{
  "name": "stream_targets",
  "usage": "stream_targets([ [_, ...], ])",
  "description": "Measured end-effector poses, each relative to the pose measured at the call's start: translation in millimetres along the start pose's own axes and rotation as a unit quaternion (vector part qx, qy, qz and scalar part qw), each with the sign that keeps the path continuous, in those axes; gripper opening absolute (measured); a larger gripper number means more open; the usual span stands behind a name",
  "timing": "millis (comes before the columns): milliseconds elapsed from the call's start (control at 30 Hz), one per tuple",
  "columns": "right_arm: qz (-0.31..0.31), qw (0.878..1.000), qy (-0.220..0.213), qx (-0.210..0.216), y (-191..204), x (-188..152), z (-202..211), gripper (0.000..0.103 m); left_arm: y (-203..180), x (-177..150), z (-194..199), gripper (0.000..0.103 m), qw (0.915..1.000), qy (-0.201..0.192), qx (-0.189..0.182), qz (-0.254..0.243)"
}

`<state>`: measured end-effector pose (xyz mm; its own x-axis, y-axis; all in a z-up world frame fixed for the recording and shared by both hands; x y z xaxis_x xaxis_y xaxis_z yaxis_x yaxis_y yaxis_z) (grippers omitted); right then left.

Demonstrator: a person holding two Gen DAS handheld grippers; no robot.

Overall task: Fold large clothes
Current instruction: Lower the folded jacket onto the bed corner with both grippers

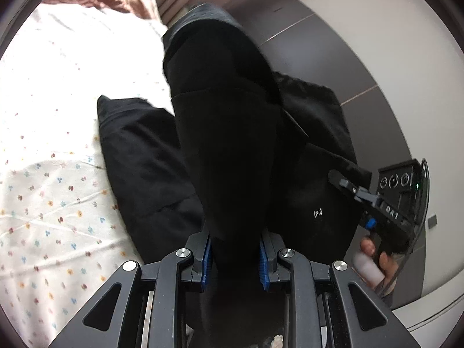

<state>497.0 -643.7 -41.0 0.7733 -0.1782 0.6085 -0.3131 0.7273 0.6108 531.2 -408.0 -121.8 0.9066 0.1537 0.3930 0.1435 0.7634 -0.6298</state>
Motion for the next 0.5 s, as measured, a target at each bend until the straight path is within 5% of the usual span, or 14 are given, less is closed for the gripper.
stream_targets([
  [167,-0.022,0.999,0.038,-0.033,-34.3,10.5,-37.2,0.016,27.0,15.6,-36.0,0.027,0.9993,0.031,0.014,0.016],
  [233,-0.049,0.995,0.055,-0.065,-53.3,7.8,-51.9,0.025,38.6,19.7,-51.9,0.028,0.9983,0.046,0.022,0.027],
  [300,-0.083,0.987,0.066,-0.123,-78.9,4.3,-62.1,0.045,49.3,21.1,-67.6,0.031,0.9966,0.064,0.037,0.036],
  [500,-0.102,0.973,0.032,-0.207,-97.4,-7.3,-24.9,0.065,56.6,31.4,-59.7,0.057,0.9973,0.054,0.05,0.007],
])
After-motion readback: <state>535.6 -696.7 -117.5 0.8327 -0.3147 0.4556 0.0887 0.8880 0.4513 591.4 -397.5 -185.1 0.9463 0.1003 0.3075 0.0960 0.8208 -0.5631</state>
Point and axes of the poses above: each gripper's, at about its wrist camera, not at the fingertips, and z roughly against the way its jaws point, y to its left, x to its top, the point moved 3 cm from there along -z, roughly the way its jaws point, and after that the axes turned 11 degrees about x, right-handed, at the moved point
